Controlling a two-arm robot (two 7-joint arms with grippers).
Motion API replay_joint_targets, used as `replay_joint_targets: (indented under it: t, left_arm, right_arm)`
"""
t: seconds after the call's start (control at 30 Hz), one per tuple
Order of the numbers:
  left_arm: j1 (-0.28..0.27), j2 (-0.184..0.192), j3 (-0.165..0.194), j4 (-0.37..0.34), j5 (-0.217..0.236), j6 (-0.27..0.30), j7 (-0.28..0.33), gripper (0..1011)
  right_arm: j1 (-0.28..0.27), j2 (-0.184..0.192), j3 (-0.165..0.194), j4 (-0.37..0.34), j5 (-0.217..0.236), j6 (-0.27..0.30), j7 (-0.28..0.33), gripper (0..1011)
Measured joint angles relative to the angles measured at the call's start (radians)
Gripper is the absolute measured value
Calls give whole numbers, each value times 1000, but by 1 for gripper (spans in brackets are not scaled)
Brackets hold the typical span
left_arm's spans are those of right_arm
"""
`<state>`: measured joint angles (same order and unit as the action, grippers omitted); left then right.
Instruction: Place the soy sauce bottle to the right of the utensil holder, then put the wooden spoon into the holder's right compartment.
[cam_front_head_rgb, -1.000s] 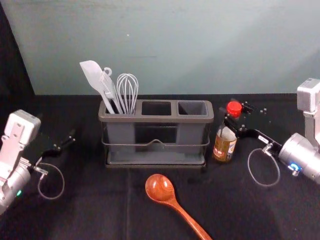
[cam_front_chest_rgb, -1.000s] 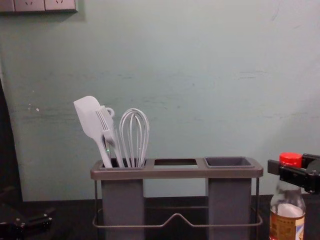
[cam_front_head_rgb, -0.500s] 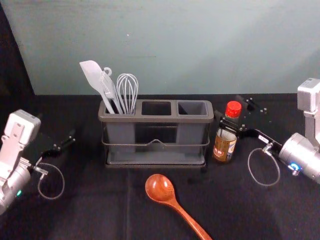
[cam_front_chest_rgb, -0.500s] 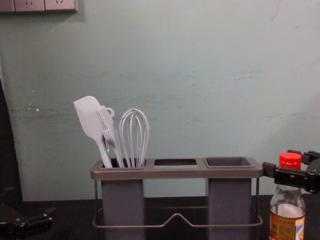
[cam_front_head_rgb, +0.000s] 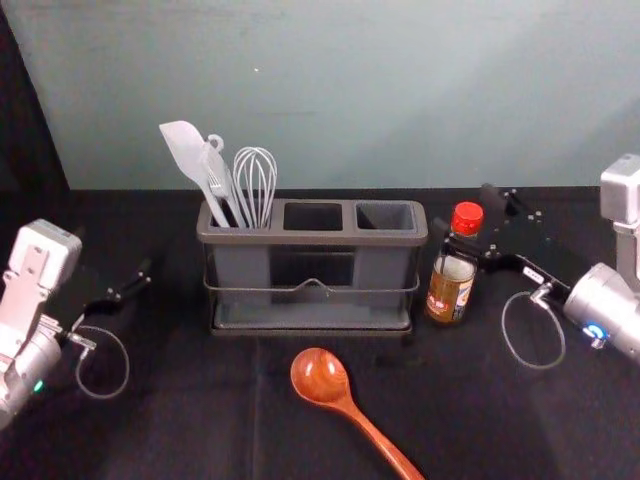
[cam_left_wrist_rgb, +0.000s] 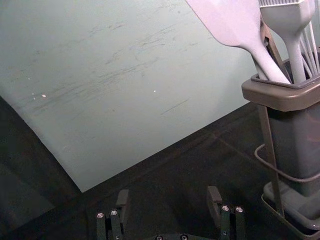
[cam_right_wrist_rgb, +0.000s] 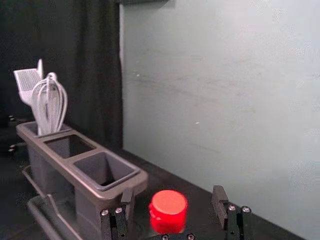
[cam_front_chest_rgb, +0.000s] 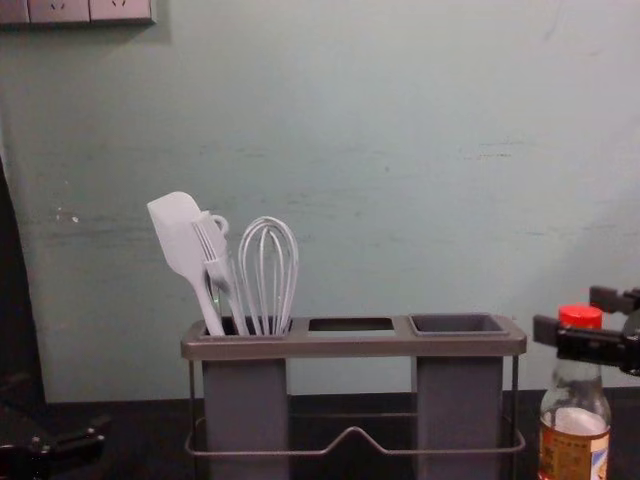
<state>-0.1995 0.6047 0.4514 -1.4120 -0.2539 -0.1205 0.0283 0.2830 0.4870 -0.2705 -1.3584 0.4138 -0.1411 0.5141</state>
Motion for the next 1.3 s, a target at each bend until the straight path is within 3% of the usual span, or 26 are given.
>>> replay_joint_targets:
  t: [0.23,0.47,0.6,0.77,0.9,1.0,1.03,1.1,1.2,1.23,1.3]
  left_arm:
    - [0,0,0,0,0,0,0,1012]
    - [0,0,0,0,0,0,0,1012]
    - [0,0,0,0,0,0,0,1012]
    - [0,0,0,0,0,0,0,1011]
    - [0,0,0,0,0,0,0,1012]
    - [0,0,0,0,0,0,0,1011]
    - [0,0,0,0,0,0,0,1011]
    - [0,0,0,0,0,0,0,1011]
    - [0,0,0,0,0,0,0,1011]
    - [0,0,0,0,0,0,0,1011]
    - [0,0,0,0,0,0,0,1011]
  right_arm:
    - [-40,9,37,-64,-16,-36,-30,1003]
    - [-104,41,83,-182,-19,-78,-25,1002]
    - [-150,74,108,-272,-3,-69,-5,1003]
    - [-217,128,126,-411,22,-18,19,1003]
    - [-256,168,122,-509,41,43,30,1003]
    - [-280,199,104,-591,69,143,29,1003]
    - [-280,199,104,-591,69,143,29,1003]
    - [-267,234,70,-647,81,256,28,1003]
    - [-237,259,36,-681,88,370,27,1003]
    - [-208,273,9,-699,96,458,25,1003]
    - [-175,280,-22,-711,109,557,25,1003]
